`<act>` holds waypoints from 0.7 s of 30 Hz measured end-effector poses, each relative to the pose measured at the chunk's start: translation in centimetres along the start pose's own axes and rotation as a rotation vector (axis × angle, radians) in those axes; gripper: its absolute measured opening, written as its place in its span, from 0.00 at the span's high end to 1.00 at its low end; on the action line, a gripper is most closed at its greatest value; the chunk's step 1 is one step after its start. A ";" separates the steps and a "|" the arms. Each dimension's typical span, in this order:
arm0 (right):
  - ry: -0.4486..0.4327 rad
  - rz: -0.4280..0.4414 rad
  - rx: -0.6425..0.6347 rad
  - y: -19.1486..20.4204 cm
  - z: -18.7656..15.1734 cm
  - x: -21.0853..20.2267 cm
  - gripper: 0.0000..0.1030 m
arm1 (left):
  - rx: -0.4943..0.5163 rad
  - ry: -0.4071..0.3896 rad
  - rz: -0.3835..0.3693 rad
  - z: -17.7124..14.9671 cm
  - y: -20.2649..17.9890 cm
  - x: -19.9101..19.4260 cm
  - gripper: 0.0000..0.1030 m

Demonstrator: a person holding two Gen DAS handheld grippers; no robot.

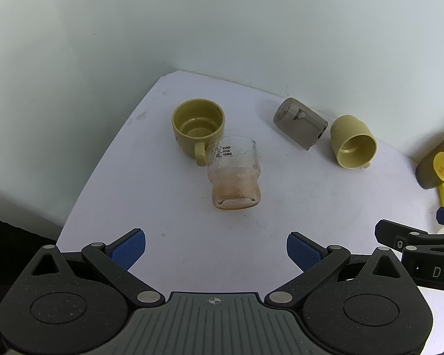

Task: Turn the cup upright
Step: 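Move the left gripper toward the clear ribbed glass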

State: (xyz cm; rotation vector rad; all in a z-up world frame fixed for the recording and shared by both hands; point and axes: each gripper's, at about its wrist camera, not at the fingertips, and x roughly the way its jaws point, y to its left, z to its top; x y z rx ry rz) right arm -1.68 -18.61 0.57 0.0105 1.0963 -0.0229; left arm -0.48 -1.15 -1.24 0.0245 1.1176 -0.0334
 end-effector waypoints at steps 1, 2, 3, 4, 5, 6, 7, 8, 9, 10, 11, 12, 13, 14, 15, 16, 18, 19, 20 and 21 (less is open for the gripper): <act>0.001 0.000 0.001 0.0 0.0 0.0 0.00 | 0.000 0.002 -0.001 0.1 0.0 0.1 0.00; 0.000 0.000 0.001 0.0 0.0 0.0 0.00 | 0.000 0.002 0.000 0.2 0.0 0.1 0.00; 0.001 0.000 0.001 0.0 0.1 0.1 0.00 | 0.001 0.003 -0.001 0.3 -0.1 0.2 0.00; 0.002 0.000 0.000 0.0 0.1 0.1 0.00 | 0.002 0.004 0.000 0.4 -0.1 0.2 0.00; 0.003 0.000 0.001 -0.1 0.2 0.2 0.00 | 0.003 0.004 0.000 0.4 -0.1 0.3 0.00; 0.003 0.001 0.000 -0.1 0.1 0.2 0.00 | 0.002 0.003 0.001 0.4 -0.1 0.3 0.00; 0.004 0.000 -0.001 -0.1 0.1 0.2 0.00 | 0.001 0.003 0.001 0.4 -0.1 0.3 0.00; 0.002 0.000 -0.002 0.0 0.1 0.1 0.00 | 0.001 0.003 0.001 0.4 -0.1 0.3 0.00; 0.002 0.000 -0.003 -0.1 0.1 0.1 0.00 | 0.001 0.004 0.001 0.4 -0.1 0.3 0.00; 0.002 0.001 -0.001 -0.1 0.1 0.2 0.00 | 0.001 0.004 0.001 0.5 -0.1 0.3 0.00; 0.003 0.002 -0.002 -0.1 0.0 0.1 0.00 | 0.000 0.003 0.001 0.5 -0.2 0.3 0.00; 0.003 0.003 -0.004 -0.1 0.1 0.2 0.00 | 0.001 0.003 0.001 0.5 -0.2 0.3 0.00; 0.004 0.004 -0.005 -0.1 0.1 0.2 0.00 | 0.002 0.002 0.002 0.6 -0.3 0.3 0.00; 0.003 0.004 -0.009 -0.1 0.1 0.2 0.00 | 0.003 0.003 0.003 0.6 -0.3 0.3 0.00; 0.003 0.004 -0.010 -0.1 0.1 0.3 0.00 | 0.003 0.005 0.004 0.6 -0.4 0.3 0.00; 0.004 0.006 -0.010 -0.1 0.2 0.3 0.00 | 0.004 0.005 0.005 0.7 -0.4 0.4 0.00; 0.005 0.012 -0.016 0.0 0.2 0.3 0.00 | 0.009 0.007 0.012 0.7 -0.7 0.2 0.00; 0.003 0.013 -0.020 0.0 0.2 0.3 0.00 | 0.012 0.006 0.013 0.7 -0.7 0.1 0.00; -0.001 0.015 -0.025 -0.1 0.2 0.2 0.00 | 0.015 0.006 0.016 0.8 -0.9 0.1 0.00; -0.006 0.017 -0.028 -0.2 0.2 0.1 0.00 | 0.019 0.006 0.020 0.8 -1.1 0.0 0.00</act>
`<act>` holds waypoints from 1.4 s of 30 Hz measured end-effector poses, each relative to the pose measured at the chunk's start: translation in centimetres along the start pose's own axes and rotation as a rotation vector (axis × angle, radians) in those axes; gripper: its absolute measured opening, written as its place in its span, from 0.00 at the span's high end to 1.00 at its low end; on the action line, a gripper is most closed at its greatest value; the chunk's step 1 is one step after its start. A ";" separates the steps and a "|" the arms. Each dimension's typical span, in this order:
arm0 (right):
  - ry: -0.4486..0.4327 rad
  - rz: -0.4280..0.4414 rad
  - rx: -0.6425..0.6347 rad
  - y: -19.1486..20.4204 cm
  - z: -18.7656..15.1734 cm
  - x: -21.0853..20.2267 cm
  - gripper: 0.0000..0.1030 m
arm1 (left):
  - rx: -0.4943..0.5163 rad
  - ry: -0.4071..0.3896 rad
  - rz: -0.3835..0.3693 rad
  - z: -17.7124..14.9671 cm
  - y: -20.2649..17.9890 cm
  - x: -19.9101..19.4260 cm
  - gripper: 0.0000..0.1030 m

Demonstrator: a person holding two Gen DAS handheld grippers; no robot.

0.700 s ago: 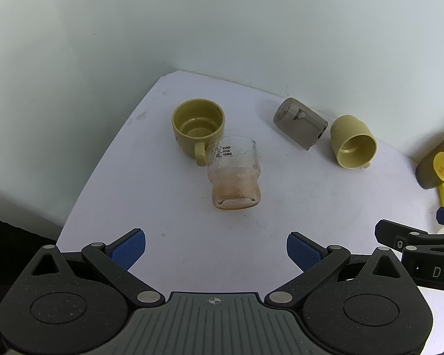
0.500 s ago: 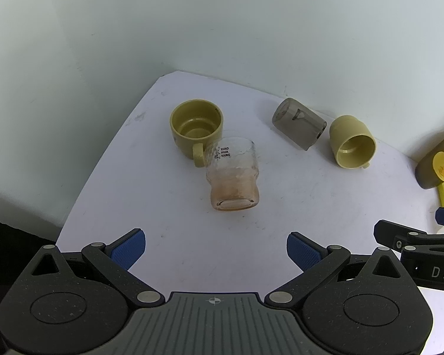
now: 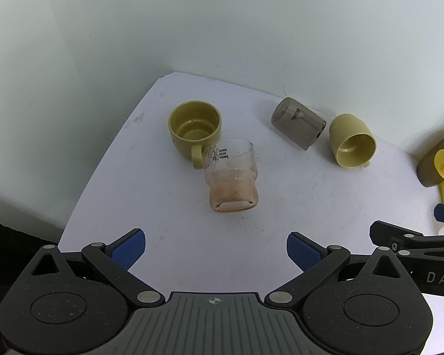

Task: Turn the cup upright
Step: 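Move the left gripper toward the clear ribbed glass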

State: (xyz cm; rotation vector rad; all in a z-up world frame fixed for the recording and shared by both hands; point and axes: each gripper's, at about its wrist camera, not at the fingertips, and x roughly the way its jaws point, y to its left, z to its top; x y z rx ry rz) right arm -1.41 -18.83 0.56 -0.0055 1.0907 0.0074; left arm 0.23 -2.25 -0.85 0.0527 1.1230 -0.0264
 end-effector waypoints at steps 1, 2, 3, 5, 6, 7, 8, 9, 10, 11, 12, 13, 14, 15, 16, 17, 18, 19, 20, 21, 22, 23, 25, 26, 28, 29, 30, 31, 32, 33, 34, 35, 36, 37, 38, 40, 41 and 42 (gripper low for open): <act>-0.004 0.001 -0.002 -0.1 0.0 -0.1 0.00 | 0.002 0.000 0.001 0.0 -0.1 0.0 0.00; -0.010 0.001 -0.005 -0.2 -0.1 -0.2 0.00 | 0.006 -0.001 0.006 -0.1 -0.5 -0.2 0.00; -0.012 0.000 -0.006 -0.2 -0.1 -0.2 0.00 | 0.008 0.000 0.009 -0.1 -0.8 -0.2 0.00; -0.018 0.004 -0.012 -0.8 -0.5 -0.5 0.00 | 0.011 0.006 0.015 -0.3 -1.4 -0.3 0.00; -0.018 0.006 -0.014 -1.0 -0.8 -0.6 0.00 | 0.013 0.009 0.020 -0.5 -1.9 -0.3 0.00; -0.019 0.008 -0.015 -1.1 -0.8 -0.6 0.00 | 0.017 0.012 0.025 -0.7 -2.3 -0.4 0.00; -0.020 0.014 -0.014 -1.7 -1.2 -0.7 0.00 | 0.023 0.017 0.029 -0.8 -2.8 -0.4 0.00; -0.021 0.021 -0.009 -2.2 -1.4 -0.8 0.00 | 0.028 0.023 0.032 -1.1 -3.3 -0.5 0.00; -0.020 0.031 -0.002 -2.8 -1.6 -0.8 0.00 | 0.034 0.031 0.037 -1.3 -3.7 -0.5 0.00; -0.018 0.038 0.003 -3.2 -1.7 -0.8 0.00 | 0.039 0.034 0.043 -1.4 -4.3 -0.6 0.00; -0.017 0.045 0.012 -3.9 -1.9 -0.8 0.00 | 0.045 0.036 0.051 -1.6 -4.9 -0.8 0.00; -0.016 0.050 0.018 -4.3 -2.0 -0.8 0.00 | 0.048 0.036 0.056 -1.7 -5.2 -0.9 0.00; -0.014 0.057 0.024 -4.9 -2.2 -0.8 0.00 | 0.056 0.040 0.069 -2.0 -6.0 -1.1 0.00; -0.010 0.067 0.030 -5.4 -2.4 -0.8 0.00 | 0.060 0.043 0.076 -2.2 -6.5 -1.2 0.00; -0.008 0.084 0.039 -6.4 -2.6 -0.7 0.00 | 0.062 0.043 0.081 -2.3 -6.9 -1.3 0.00; -0.008 0.090 0.044 -7.0 -2.8 -0.6 0.00 | 0.066 0.047 0.091 -2.5 -7.7 -1.4 0.00; -0.008 0.092 0.045 -7.2 -3.0 -0.6 0.00 | 0.065 0.052 0.101 -2.6 -8.2 -1.5 0.00; -0.004 0.102 0.051 -8.0 -3.3 -0.5 0.00 | 0.064 0.053 0.106 -2.7 -8.5 -1.6 0.00; -0.003 0.106 0.052 -8.2 -3.3 -0.5 0.00 | 0.059 0.057 0.117 -2.9 -9.0 -1.8 0.00; -0.001 0.121 0.055 -8.8 -3.5 -0.4 0.00 | 0.048 0.064 0.120 -2.9 -9.3 -1.9 0.00; 0.000 0.125 0.055 -9.0 -3.5 -0.4 0.00 | 0.040 0.065 0.118 -2.9 -9.4 -1.9 0.00; 0.000 0.131 0.050 -9.5 -3.6 -0.3 0.00 | 0.030 0.058 0.113 -3.0 -9.6 -2.2 0.00; -0.011 0.123 0.032 -10.0 -3.5 -0.4 0.00 | 0.036 0.049 0.103 -3.2 -10.0 -2.6 0.00; -0.013 0.121 0.030 -10.1 -3.5 -0.5 0.00 | 0.041 0.049 0.103 -3.3 -10.1 -2.7 0.00; -0.014 0.112 0.036 -10.4 -3.3 -0.7 0.00 | 0.047 0.046 0.101 -3.3 -10.0 -2.8 0.00; -0.015 0.111 0.039 -10.4 -3.3 -0.8 0.00 | 0.050 0.043 0.097 -3.3 -9.8 -2.8 0.00; -0.016 0.107 0.041 -10.2 -3.3 -1.0 0.00 | 0.052 0.042 0.093 -3.3 -9.6 -2.8 0.00; -0.017 0.105 0.040 -10.2 -3.2 -0.9 0.00 | 0.057 0.039 0.089 -3.2 -9.3 -2.7 0.00; -0.023 0.090 0.040 -9.7 -3.2 -1.1 0.00 | 0.066 0.034 0.083 -3.0 -9.1 -2.5 0.00; -0.023 0.088 0.040 -9.7 -3.2 -1.1 0.00 | 0.078 0.028 0.075 -2.8 -8.8 -2.3 0.00; -0.021 0.071 0.050 -9.1 -3.2 -1.1 0.00 | 0.084 0.025 0.071 -2.6 -8.7 -2.2 0.00; -0.010 0.058 0.064 -8.8 -3.1 -1.1 0.00 | 0.099 0.018 0.061 -2.2 -8.2 -1.9 0.00; -0.007 0.053 0.068 -8.8 -3.1 -1.0 0.00 | 0.106 0.014 0.046 -1.8 -7.8 -1.7 0.00; 0.000 0.038 0.088 -8.4 -3.1 -1.2 0.00 | 0.108 0.006 0.025 -1.5 -7.4 -1.6 0.00; 0.000 0.024 0.121 -7.8 -3.0 -1.6 0.00 | 0.107 0.001 0.010 -1.3 -7.1 -1.4 0.00; 0.010 0.015 0.147 -7.2 -2.5 -1.7 0.00 | 0.102 0.006 -0.017 -0.7 -6.2 -0.7 0.00; 0.013 0.013 0.152 -6.8 -2.3 -1.6 0.00 | 0.095 0.002 -0.028 -0.6 -5.8 -0.6 0.00; 0.016 0.008 0.152 -6.5 -2.1 -1.5 0.00 | 0.087 -0.025 -0.034 -0.5 -5.3 -0.6 0.00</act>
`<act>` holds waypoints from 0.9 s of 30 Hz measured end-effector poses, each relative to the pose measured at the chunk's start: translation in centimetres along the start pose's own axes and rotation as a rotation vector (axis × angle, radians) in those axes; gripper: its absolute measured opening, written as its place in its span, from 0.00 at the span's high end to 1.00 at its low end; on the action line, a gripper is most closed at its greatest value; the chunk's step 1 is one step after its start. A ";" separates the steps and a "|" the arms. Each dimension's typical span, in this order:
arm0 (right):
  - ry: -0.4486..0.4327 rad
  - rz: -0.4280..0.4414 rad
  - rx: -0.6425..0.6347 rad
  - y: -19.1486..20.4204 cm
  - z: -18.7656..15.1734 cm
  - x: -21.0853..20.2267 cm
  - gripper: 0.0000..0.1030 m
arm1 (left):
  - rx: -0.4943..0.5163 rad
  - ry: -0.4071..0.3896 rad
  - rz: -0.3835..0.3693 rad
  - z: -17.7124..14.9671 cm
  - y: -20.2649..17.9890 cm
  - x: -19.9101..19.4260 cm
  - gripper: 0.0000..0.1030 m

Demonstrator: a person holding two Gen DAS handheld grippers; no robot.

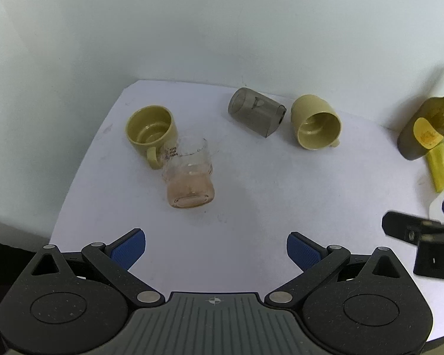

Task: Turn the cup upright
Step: 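Move the left gripper toward the clear ribbed glass, then close the left gripper around the base of the clear glass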

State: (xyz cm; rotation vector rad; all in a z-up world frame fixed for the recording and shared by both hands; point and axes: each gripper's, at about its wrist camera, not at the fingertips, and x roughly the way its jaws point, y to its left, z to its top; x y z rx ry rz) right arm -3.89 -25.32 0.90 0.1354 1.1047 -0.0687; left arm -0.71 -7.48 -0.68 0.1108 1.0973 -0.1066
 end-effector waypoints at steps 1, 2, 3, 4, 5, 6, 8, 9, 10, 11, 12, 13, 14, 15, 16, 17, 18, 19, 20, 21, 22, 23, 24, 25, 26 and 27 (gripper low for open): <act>0.000 -0.013 -0.006 0.5 0.1 0.2 0.00 | 0.002 -0.033 0.000 0.0 0.4 -0.1 0.00; -0.003 -0.021 -0.010 0.8 0.2 0.3 0.00 | 0.009 -0.057 0.002 -0.1 0.6 0.0 0.00; -0.003 -0.028 -0.009 1.1 0.2 0.4 0.00 | 0.020 -0.073 0.000 -0.2 0.8 0.1 0.00; -0.003 -0.040 -0.004 1.3 0.2 0.3 0.00 | 0.030 -0.072 -0.010 -0.2 1.0 0.3 0.00; -0.009 -0.047 0.006 1.6 0.2 0.2 0.00 | 0.032 -0.066 -0.031 -0.2 1.4 0.5 0.00; -0.011 -0.046 0.008 1.6 0.3 0.1 0.00 | 0.029 -0.062 -0.052 -0.1 1.8 0.6 0.00; -0.060 -0.061 0.048 2.0 -0.2 -0.1 0.00 | 0.018 -0.072 -0.081 -0.1 2.6 1.0 0.00; -0.073 -0.067 0.055 2.2 -0.4 -0.2 0.00 | 0.015 -0.079 -0.082 -0.2 3.0 1.1 0.00; -0.074 -0.068 0.057 2.3 -0.5 -0.3 0.00 | 0.013 -0.085 -0.081 -0.3 3.2 1.2 0.00; -0.079 -0.068 0.078 2.4 -0.7 -0.1 0.00 | 0.005 -0.114 -0.078 -0.7 3.8 1.6 0.00; -0.077 -0.066 0.100 2.3 -0.9 -0.1 0.00 | 0.003 -0.135 -0.074 -1.0 4.1 1.8 0.00; -0.077 -0.064 0.108 2.2 -0.8 -0.1 0.00 | 0.003 -0.142 -0.072 -1.2 4.3 1.9 0.00; -0.080 -0.041 0.136 2.0 -1.0 0.2 0.00 | 0.001 -0.175 -0.062 -1.5 4.9 2.2 0.00; -0.078 -0.036 0.138 2.0 -1.0 0.2 0.00 | -0.001 -0.206 -0.056 -1.9 5.4 2.4 0.00; -0.063 -0.006 0.126 2.1 -0.9 0.6 0.00 | 0.000 -0.217 -0.055 -2.0 5.6 2.6 0.00; -0.059 -0.005 0.105 2.2 -0.6 0.6 0.00 | 0.005 -0.223 -0.048 -2.3 6.0 3.2 0.00; -0.066 -0.014 0.079 2.4 -0.4 0.5 0.01 | 0.006 -0.210 -0.044 -2.3 6.3 3.8 0.00; -0.084 -0.023 0.056 2.7 -0.1 0.2 0.01 | 0.006 -0.194 -0.046 -2.3 6.5 4.3 0.00; -0.095 -0.026 0.047 2.9 -0.1 0.0 0.01 | -0.002 -0.161 -0.062 -2.2 6.8 5.3 0.01; -0.119 -0.032 0.036 3.1 0.1 -0.4 0.01 | -0.019 -0.139 -0.085 -2.2 7.2 6.0 0.02; -0.121 -0.033 0.036 3.2 0.1 -0.4 0.01 | -0.042 -0.118 -0.109 -2.1 7.7 6.8 0.03; -0.130 -0.038 0.024 3.4 0.1 -0.6 0.01 | -0.057 -0.109 -0.117 -2.0 8.0 7.4 0.03; -0.129 -0.038 0.023 3.5 0.2 -0.6 0.01 | -0.074 -0.096 -0.129 -1.9 8.2 8.2 0.03; -0.127 -0.054 -0.007 3.6 0.0 -0.8 0.01 | -0.082 -0.088 -0.137 -1.8 8.3 8.7 0.03; -0.132 -0.067 -0.022 3.6 -0.1 -0.8 0.01 | -0.100 -0.066 -0.157 -1.5 8.3 9.9 0.03; -0.132 -0.069 -0.024 3.5 -0.1 -0.7 0.01 | -0.118 -0.037 -0.167 -1.3 8.3 10.9 0.03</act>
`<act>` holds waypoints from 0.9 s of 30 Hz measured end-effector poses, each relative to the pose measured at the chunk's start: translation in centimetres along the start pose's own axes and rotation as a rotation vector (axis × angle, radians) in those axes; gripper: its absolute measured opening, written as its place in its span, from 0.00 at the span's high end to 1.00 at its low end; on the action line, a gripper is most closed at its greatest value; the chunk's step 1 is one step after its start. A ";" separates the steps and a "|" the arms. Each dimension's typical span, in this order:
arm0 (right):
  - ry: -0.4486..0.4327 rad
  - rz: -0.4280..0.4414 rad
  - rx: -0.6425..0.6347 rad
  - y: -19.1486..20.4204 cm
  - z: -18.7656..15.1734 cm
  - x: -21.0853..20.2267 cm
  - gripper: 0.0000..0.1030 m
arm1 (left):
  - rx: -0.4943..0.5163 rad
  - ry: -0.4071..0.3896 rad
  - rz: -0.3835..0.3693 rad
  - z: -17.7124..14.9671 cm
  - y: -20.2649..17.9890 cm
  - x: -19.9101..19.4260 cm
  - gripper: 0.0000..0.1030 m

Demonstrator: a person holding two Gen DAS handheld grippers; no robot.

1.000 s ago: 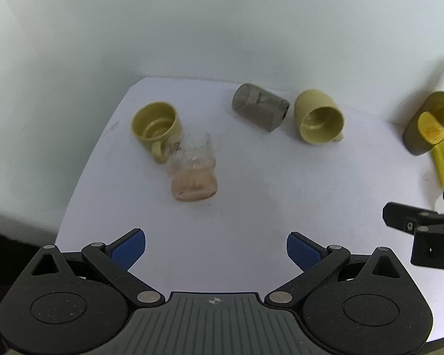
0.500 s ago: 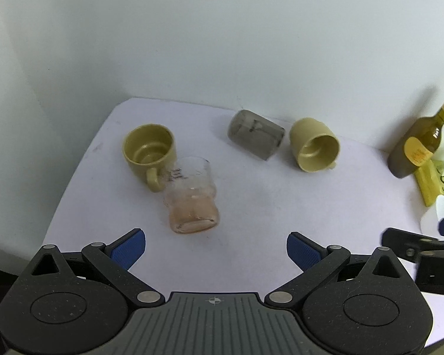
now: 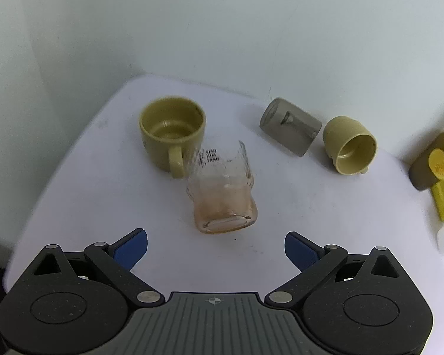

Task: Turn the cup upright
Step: 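Close the left gripper around the base of the clear glass, then lift the clear glass with the left gripper and carry it toward the right gripper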

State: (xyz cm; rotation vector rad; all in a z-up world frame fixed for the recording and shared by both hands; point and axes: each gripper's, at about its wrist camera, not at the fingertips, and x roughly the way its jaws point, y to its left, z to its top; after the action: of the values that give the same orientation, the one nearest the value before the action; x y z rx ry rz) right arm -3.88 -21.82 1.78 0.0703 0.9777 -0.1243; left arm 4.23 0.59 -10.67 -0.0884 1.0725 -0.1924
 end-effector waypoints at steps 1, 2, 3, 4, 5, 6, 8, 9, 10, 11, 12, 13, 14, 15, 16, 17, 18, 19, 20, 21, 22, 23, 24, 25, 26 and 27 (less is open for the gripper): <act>0.004 -0.028 -0.013 -0.4 -0.1 0.1 0.01 | -0.011 0.012 -0.004 0.0 0.0 0.4 0.03; 0.010 -0.039 -0.007 -0.7 -0.2 0.1 0.01 | -0.040 0.041 -0.012 0.4 0.0 1.6 0.03; 0.011 -0.041 -0.006 -0.7 -0.2 0.2 0.01 | -0.058 0.053 -0.009 0.7 -0.2 2.3 0.03; 0.014 -0.045 0.002 -1.0 -0.3 0.2 0.01 | -0.066 0.052 -0.003 1.0 -0.3 2.9 0.03; 0.010 -0.049 0.003 -1.3 -0.3 0.2 0.01 | -0.065 0.049 0.001 1.1 -0.6 3.2 0.03; 0.008 -0.059 -0.002 -1.5 -0.3 0.2 0.01 | -0.060 0.055 0.011 1.4 -0.8 4.2 0.03; 0.015 -0.076 -0.010 -1.6 -0.7 0.4 0.01 | -0.056 0.077 0.035 1.7 -1.0 6.0 0.04; 0.022 -0.082 -0.007 -1.7 -0.9 0.5 0.01 | -0.056 0.094 0.042 1.8 -1.0 7.2 0.11; 0.031 -0.084 -0.001 -1.7 -1.1 0.5 0.01 | -0.057 0.101 0.044 1.8 -1.0 7.6 0.19; 0.036 -0.083 0.004 -1.8 -1.3 0.6 0.01 | -0.062 0.121 0.038 1.8 -0.9 8.6 0.25; 0.048 -0.086 0.012 -1.8 -1.7 0.8 0.01 | -0.063 0.126 0.017 1.9 -0.8 9.0 0.34; 0.049 -0.085 0.013 -2.0 -1.9 0.8 0.01 | -0.056 0.123 0.012 1.9 -0.8 9.0 0.34; 0.065 -0.094 0.020 -2.1 -2.3 1.1 0.01 | -0.044 0.120 0.013 1.8 -0.9 9.0 0.34; 0.071 -0.100 0.025 -2.2 -2.5 1.2 0.01 | -0.021 0.114 0.014 1.7 -1.1 9.0 0.34; 0.074 -0.105 0.034 -2.3 -2.7 1.3 0.01 | 0.003 0.105 0.013 1.5 -1.2 8.9 0.34; 0.077 -0.106 0.046 -2.5 -2.9 1.3 0.01 | 0.023 0.096 0.012 1.2 -1.3 8.8 0.34; 0.078 -0.105 0.047 -2.6 -2.9 1.5 0.01 | 0.040 0.095 0.009 0.9 -1.4 8.7 0.35; 0.086 -0.102 0.066 -2.8 -3.0 1.7 0.01 | 0.053 0.100 0.002 0.6 -1.5 8.5 0.34; 0.091 -0.101 0.069 -2.9 -3.1 1.9 0.01 | 0.061 0.105 -0.005 0.2 -1.8 8.4 0.34; 0.095 -0.102 0.070 -2.9 -3.1 2.1 0.01 | 0.068 0.111 -0.010 -0.2 -1.9 8.2 0.34; 0.096 -0.100 0.070 -2.9 -3.2 2.1 0.01 | 0.077 0.113 -0.007 -0.6 -2.1 8.0 0.34; 0.098 -0.095 0.071 -2.8 -3.2 2.2 0.01 | 0.083 0.113 -0.001 -0.9 -2.2 7.9 0.34; 0.101 -0.089 0.071 -2.7 -3.2 2.3 0.01 | 0.088 0.111 0.007 -1.3 -2.5 7.7 0.33; 0.102 -0.089 0.070 -2.7 -3.2 2.4 0.01 | 0.091 0.111 0.016 -1.6 -2.6 7.6 0.28; 0.104 -0.086 0.065 -2.5 -3.2 2.5 0.01 | 0.090 0.113 0.012 -1.8 -2.6 7.6 0.26; 0.103 -0.082 0.058 -2.4 -3.2 2.6 0.01 | 0.085 0.116 0.011 -1.9 -2.6 7.5 0.25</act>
State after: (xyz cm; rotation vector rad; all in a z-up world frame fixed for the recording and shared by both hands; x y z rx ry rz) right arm -5.41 -23.98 -2.21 0.0902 1.0804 -0.2259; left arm 5.74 -3.45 -17.67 0.0054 1.1787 -0.2354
